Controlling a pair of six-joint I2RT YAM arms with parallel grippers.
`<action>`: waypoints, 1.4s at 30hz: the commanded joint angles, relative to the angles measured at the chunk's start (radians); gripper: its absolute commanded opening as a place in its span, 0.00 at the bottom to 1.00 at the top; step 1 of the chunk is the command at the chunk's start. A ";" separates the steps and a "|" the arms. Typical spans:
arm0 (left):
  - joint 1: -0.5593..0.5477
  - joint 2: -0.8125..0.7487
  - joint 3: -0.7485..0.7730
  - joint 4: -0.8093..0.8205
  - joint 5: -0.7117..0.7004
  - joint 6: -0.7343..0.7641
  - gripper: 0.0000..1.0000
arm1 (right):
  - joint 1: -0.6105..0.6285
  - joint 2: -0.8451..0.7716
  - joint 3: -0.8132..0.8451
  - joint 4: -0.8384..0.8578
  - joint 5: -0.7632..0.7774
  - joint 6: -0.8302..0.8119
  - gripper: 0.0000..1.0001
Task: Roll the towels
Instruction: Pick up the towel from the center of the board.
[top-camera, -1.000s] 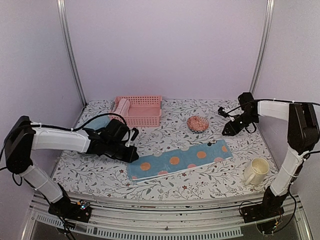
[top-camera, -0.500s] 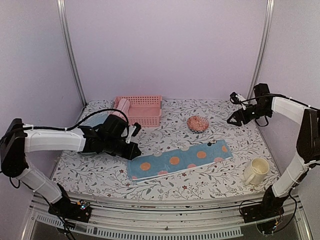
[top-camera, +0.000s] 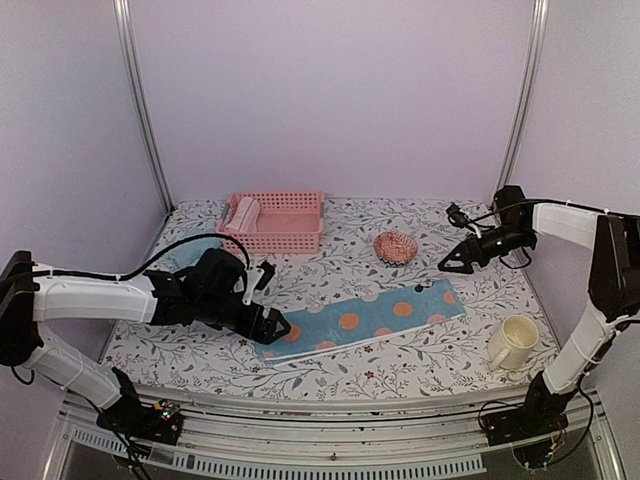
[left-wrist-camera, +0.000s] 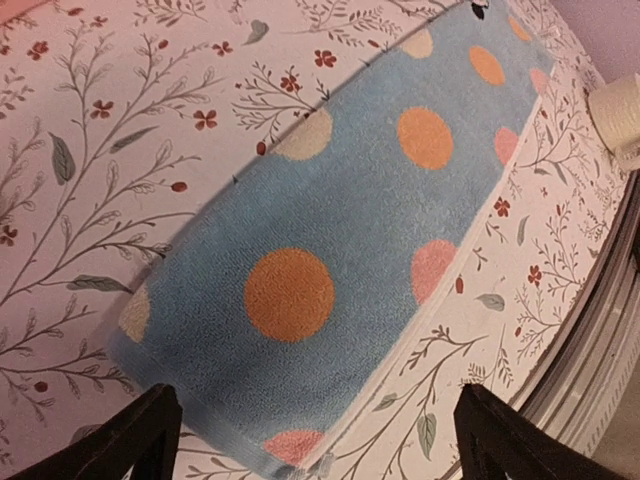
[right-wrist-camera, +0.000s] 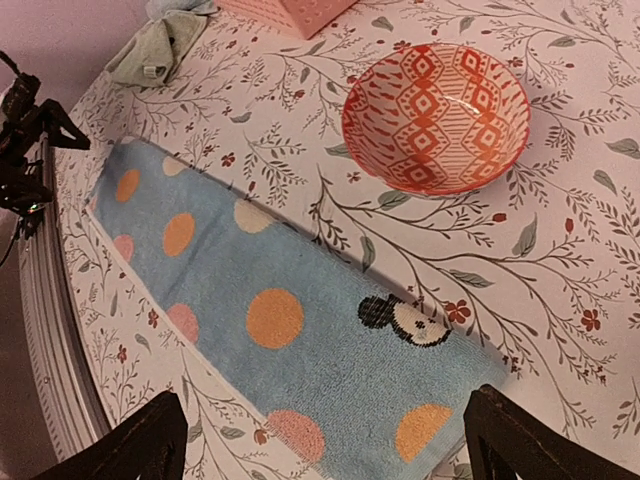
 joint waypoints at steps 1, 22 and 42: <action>-0.010 -0.048 0.023 0.030 -0.079 -0.016 0.99 | 0.006 0.088 0.107 -0.184 -0.307 -0.164 0.99; -0.002 -0.107 0.313 -0.027 -0.497 0.234 0.99 | 0.023 -0.183 0.314 -0.022 0.317 -0.065 0.99; 0.031 0.105 0.221 -0.095 -0.151 0.086 0.45 | 0.012 0.058 0.078 -0.170 0.319 0.026 0.57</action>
